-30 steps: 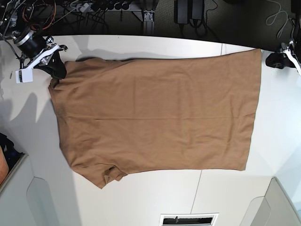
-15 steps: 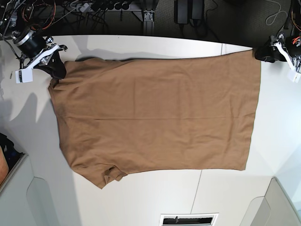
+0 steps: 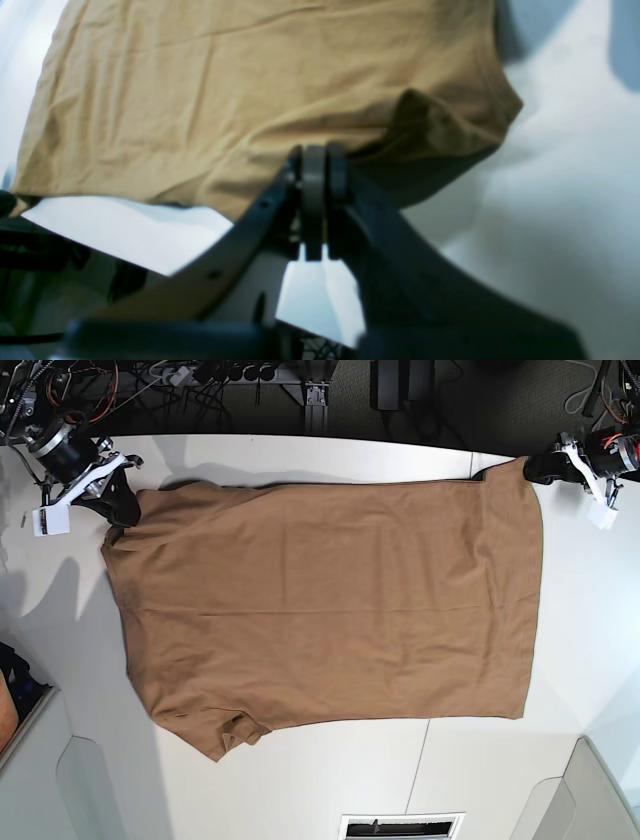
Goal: Layout the t-shirt on the table in an organized manner, then fold the t-shirt properly
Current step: 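Lift the shoulder edge with both grippers and fold it over toward the hem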
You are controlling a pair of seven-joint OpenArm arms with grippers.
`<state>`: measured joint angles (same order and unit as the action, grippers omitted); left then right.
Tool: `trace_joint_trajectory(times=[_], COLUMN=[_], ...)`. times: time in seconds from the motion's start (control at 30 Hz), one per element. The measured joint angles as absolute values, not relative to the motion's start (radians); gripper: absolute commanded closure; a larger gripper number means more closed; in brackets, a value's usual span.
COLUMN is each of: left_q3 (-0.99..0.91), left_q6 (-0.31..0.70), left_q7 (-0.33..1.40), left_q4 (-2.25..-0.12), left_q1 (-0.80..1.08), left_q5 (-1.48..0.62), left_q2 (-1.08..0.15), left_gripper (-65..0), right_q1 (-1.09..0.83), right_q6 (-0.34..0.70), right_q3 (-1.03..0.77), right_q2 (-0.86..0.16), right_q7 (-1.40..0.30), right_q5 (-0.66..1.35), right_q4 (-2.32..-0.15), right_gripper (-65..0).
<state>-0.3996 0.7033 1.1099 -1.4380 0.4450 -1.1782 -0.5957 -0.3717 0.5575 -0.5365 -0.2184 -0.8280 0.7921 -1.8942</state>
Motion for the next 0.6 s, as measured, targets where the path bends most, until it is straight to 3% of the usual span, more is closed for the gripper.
trace_joint_trajectory(times=[0.3,0.6], left_q3=[-0.462,-0.463], left_q6=[0.696,0.696], left_q7=[1.121,1.109], left_q4=[-1.434,-1.434], left_q1=[0.355,0.274], left_q5=[-1.075,-1.057], left_q2=[-0.647,-0.665], left_gripper=[0.0,0.0], right_q1=[-0.362,-0.233], right_q6=[0.558,0.562], right_q3=[-0.537,-0.537], right_q2=[-0.218,-0.218], right_q7=[-0.825,-0.807], right_q5=[0.791,0.715], right_q4=[-1.894,-1.893], right_gripper=[0.0,0.0])
